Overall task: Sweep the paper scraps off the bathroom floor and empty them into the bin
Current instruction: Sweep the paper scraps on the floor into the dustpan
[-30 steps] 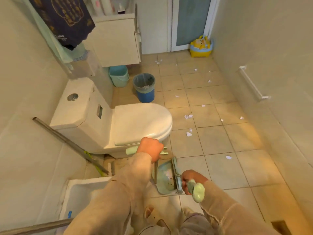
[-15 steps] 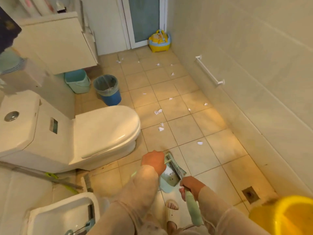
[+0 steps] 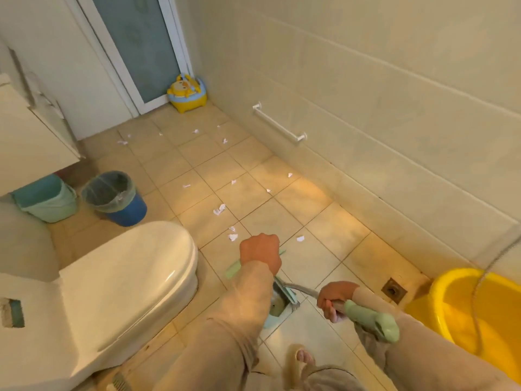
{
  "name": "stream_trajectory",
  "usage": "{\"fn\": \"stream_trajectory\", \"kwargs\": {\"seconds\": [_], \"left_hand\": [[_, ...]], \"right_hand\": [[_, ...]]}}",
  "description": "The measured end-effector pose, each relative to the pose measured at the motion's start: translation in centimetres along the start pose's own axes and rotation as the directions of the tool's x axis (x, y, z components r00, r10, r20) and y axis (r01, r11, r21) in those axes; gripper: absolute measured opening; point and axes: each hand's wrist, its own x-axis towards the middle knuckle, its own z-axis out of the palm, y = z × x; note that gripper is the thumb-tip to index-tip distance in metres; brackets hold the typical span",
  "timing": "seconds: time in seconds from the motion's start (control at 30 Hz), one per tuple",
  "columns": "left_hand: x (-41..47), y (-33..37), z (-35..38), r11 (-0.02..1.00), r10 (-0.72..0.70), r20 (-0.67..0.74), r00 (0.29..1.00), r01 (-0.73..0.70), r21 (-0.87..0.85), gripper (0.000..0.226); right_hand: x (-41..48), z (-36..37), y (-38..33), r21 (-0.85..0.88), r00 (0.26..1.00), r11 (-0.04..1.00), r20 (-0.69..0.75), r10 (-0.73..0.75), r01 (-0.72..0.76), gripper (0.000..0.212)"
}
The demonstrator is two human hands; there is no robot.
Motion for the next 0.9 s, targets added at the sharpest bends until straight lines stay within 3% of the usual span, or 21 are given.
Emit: {"fn": "stream_trajectory", "kwargs": {"seconds": [0.1,0.2,0.33,0.5,0.6,0.67,0.7,0.87,0.9], "left_hand": [[1.5,0.8,-0.8,0.999,0.032,0.004,0.999,-0.032,0.033,0.024],[2.5,0.7,-0.9,0.999,0.014,-0.012,1.000,-0.014,0.045,0.021],[4.2,0.6,-0.6,0.997,-0.074,-0.024,0.997,0.073,-0.010,0.022],[6.7,2.3,-0.4,0.954,-0.190,0.055,0.980,0.198,-0.224,0.024],[8.3,3.3,-1.0,0.957,-0.142,0.026,0.990,0.143,-0.252,0.022],[8.9,3.5,-0.9,0.955,-0.140,0.041,0.989,0.146,-0.258,0.024],[8.9,3.6,-0.7,0.950,-0.149,0.065,0.987,0.161,-0.268,0.026],[7.9,4.5,1.2,0.967,-0.195,0.039,0.980,0.199,-0.158,0.035],[7.8,4.9,1.3,0.969,-0.201,0.029,0.979,0.203,-0.140,0.036]], "right_hand": [[0.0,-2.0,-1.2,-0.044,0.995,0.996,-0.068,-0.076,0.073,0.044],[-1.3,-3.0,-3.9,-0.200,0.979,0.977,-0.170,-0.110,0.076,0.026],[-2.9,-5.1,-7.1,-0.412,0.940,0.899,-0.220,-0.260,0.152,0.030],[-1.8,-9.0,-11.7,-0.484,0.886,0.869,-0.354,-0.299,0.099,0.039],[-0.5,-10.9,-13.2,-0.384,0.878,0.908,-0.359,-0.315,0.169,0.025],[-0.5,-11.5,-13.8,-0.567,0.876,0.818,-0.338,-0.345,0.103,0.031],[0.0,-11.8,-13.6,-0.693,0.881,0.716,-0.288,-0.377,0.080,0.037],[1.9,-14.0,-10.4,-0.861,0.939,0.501,-0.236,-0.249,-0.084,0.043],[2.0,-14.2,-9.7,-0.932,0.958,0.351,-0.179,-0.224,-0.092,0.045]]}}
